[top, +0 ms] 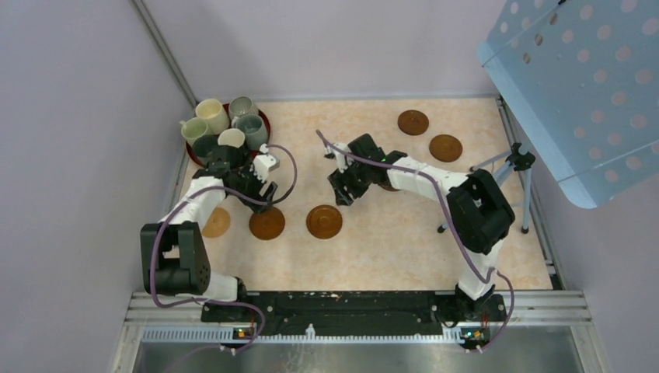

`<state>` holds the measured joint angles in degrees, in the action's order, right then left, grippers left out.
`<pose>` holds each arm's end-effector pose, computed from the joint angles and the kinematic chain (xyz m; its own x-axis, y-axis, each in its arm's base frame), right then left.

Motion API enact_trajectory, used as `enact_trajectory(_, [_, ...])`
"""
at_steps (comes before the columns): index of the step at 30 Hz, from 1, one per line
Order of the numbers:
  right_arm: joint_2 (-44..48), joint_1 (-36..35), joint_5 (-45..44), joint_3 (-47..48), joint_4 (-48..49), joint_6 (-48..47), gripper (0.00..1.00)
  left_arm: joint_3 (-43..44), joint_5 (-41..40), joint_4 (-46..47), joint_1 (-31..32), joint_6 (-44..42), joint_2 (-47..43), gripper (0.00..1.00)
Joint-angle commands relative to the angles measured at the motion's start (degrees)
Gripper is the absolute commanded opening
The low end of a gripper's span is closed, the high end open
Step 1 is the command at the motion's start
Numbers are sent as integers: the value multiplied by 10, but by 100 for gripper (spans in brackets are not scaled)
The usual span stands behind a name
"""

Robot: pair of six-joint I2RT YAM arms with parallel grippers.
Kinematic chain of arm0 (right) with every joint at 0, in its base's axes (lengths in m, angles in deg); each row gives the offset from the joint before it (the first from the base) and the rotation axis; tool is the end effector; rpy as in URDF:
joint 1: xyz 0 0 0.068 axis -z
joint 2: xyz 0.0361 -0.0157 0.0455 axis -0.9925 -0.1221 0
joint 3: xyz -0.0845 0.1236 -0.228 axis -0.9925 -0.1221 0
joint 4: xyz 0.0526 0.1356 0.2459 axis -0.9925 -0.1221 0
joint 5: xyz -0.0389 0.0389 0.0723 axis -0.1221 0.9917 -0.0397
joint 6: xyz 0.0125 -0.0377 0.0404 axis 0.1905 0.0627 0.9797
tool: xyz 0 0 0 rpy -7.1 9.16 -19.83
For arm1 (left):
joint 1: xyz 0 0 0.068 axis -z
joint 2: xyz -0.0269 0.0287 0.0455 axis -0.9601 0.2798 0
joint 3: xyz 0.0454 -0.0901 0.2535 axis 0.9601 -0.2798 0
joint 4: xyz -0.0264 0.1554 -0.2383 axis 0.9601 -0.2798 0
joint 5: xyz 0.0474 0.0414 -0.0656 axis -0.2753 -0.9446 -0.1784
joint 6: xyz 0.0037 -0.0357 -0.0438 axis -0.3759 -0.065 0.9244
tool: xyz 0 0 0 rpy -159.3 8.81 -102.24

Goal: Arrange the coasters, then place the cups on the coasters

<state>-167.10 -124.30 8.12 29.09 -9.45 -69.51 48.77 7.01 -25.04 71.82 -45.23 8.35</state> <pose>0.3082 0.2885 0.1770 -0.5396 -0.5959 -0.5948 -0.8215 0.5273 0.2170 0.2940 -0.0081 0.1871 -0.5703 0.5655 -0.5958 0.7170 0.6966 -0.0251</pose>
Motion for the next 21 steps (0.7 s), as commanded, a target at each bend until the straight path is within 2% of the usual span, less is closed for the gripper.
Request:
enact_trajectory(1, [43,69,-35,58,4,12,60,59,39,23,45,44,-1,84])
enact_trajectory(9, [6,196,-138,118,44,46,60,119,13,173,196,187,66,91])
enact_trajectory(16, [-97,243,-256,225,64,51,60,218,-15,269,287,291,188,94])
enact_trajectory(21, [-180,263,-287,309,68,74,59,288,-58,300,340,309,266,95])
